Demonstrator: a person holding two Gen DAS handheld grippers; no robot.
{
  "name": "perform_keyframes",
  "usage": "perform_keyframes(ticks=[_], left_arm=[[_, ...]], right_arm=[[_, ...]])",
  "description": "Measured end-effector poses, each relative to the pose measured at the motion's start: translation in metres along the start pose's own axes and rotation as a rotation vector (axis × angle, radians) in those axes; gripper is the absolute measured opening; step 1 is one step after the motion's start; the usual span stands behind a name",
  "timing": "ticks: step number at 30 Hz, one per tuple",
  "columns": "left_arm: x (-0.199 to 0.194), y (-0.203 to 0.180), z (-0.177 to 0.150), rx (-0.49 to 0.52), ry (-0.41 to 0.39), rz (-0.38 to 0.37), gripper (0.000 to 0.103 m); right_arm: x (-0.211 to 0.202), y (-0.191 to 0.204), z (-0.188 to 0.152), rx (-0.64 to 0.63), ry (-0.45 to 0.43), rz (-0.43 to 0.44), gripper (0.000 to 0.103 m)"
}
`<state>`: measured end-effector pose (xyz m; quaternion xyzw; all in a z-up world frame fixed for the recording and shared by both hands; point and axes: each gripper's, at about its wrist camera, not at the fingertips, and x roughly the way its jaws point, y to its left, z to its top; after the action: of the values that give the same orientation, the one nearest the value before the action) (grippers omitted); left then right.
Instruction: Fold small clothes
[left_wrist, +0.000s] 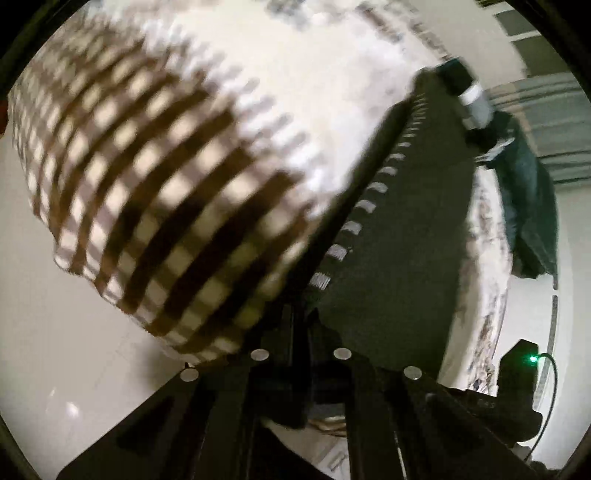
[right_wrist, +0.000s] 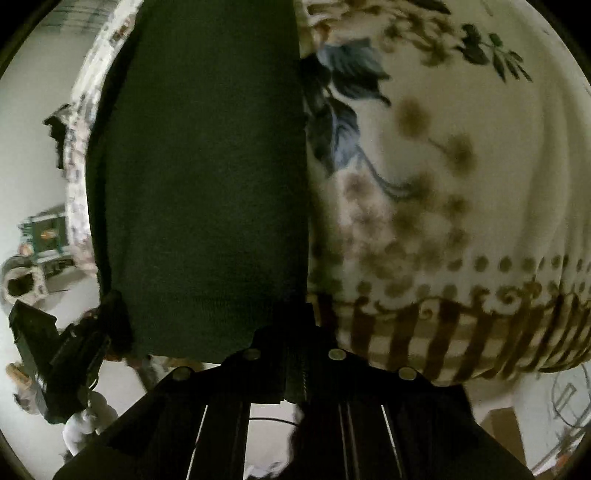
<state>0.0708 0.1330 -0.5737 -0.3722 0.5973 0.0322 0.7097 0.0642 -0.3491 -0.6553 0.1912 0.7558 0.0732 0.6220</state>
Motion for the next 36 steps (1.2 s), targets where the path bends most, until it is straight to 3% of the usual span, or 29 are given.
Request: perform_keyframes(ticks=[4, 6, 7, 8, 9, 11, 13, 18, 25, 27, 31, 35, 36], left_arm=[[0.026, 0.019, 0.008, -0.018, 0.096, -0.012, 0.009], [0.018, 0.017, 0.015, -0.022, 0.140, -0.014, 0.017], [0.008, 0.011, 0.019, 0.003, 0.141, 0.017, 0.027], [-0.002, 0.005, 0.023, 0.029, 0.131, 0.031, 0.030], [-0.010, -0.002, 0.027, 0.054, 0.120, 0.036, 0.033], [-0.023, -0.030, 0.043, 0.117, 0.094, 0.023, 0.052], [-0.025, -0.063, 0.064, 0.193, 0.058, 0.004, 0.061], [0.018, -0.146, 0.149, 0.338, -0.013, -0.053, 0.061], [0.094, -0.239, 0.288, 0.447, -0.089, -0.066, 0.061], [0.111, -0.246, 0.311, 0.484, -0.082, -0.044, 0.061], [0.138, -0.255, 0.342, 0.496, -0.046, -0.045, 0.061], [0.154, -0.267, 0.358, 0.494, -0.045, -0.060, 0.061], [0.156, -0.270, 0.361, 0.499, -0.047, -0.062, 0.061]], right_arm=[[0.029, 0.017, 0.010, 0.038, 0.072, -0.042, 0.007], [0.031, 0.008, 0.021, 0.108, 0.122, 0.004, 0.010], [0.030, -0.006, 0.022, 0.143, 0.156, 0.041, 0.011], [0.027, -0.009, 0.025, 0.166, 0.171, 0.061, 0.016], [0.021, -0.012, 0.029, 0.182, 0.169, 0.072, 0.032], [0.003, -0.017, 0.041, 0.205, 0.123, 0.099, 0.049], [-0.011, -0.016, 0.056, 0.201, 0.077, 0.100, 0.052], [-0.043, -0.009, 0.126, 0.218, -0.057, 0.127, 0.052], [-0.097, 0.007, 0.285, 0.214, -0.294, 0.170, 0.053], [-0.103, 0.008, 0.333, 0.201, -0.314, 0.207, 0.072], [-0.096, 0.005, 0.394, 0.273, -0.314, 0.303, 0.072], [-0.115, 0.008, 0.438, 0.267, -0.446, 0.274, 0.072], [-0.118, 0.010, 0.450, 0.240, -0.466, 0.263, 0.067]])
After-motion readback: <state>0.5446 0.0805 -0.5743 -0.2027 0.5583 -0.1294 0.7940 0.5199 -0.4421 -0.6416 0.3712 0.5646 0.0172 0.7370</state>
